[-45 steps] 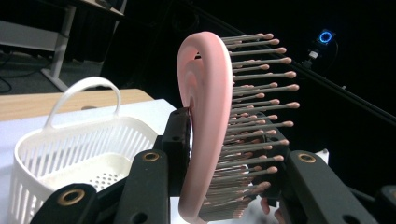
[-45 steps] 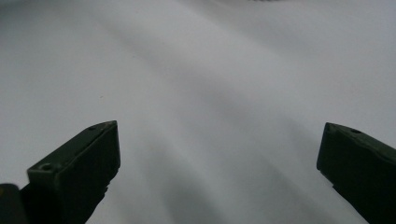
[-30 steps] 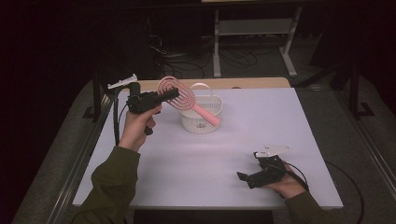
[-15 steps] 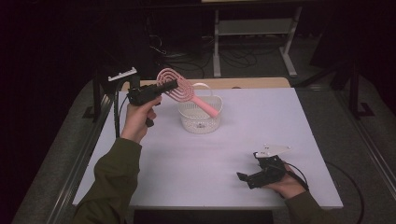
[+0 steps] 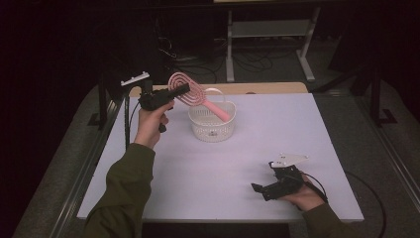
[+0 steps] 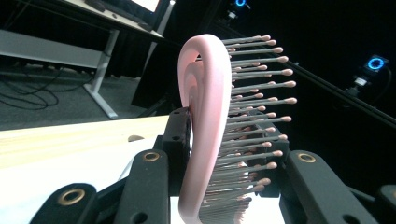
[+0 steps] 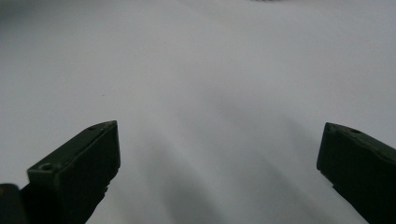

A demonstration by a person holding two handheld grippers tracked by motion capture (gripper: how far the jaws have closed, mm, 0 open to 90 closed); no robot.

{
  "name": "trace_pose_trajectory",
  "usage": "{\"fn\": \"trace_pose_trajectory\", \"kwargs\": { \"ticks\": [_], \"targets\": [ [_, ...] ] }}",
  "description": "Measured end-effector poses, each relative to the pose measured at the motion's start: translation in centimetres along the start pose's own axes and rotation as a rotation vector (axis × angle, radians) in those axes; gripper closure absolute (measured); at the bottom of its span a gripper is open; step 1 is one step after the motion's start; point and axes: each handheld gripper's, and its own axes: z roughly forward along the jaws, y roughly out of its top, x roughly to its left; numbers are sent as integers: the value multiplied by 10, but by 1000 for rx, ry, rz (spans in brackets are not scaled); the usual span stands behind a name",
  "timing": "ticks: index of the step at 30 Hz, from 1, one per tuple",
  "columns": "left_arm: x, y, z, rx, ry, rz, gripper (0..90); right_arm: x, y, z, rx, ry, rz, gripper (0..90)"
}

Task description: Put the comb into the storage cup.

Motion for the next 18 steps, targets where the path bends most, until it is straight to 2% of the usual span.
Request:
{"fn": "trace_pose_trajectory", "kwargs": {
  "ticks": [9, 18],
  "targets": [
    [8, -9, 7, 10, 45, -11, 644, 0, 0, 0, 1, 0, -2, 0],
    [17, -22, 14, 29, 71, -33, 644, 0, 0, 0, 3, 2, -1, 0]
  ]
}}
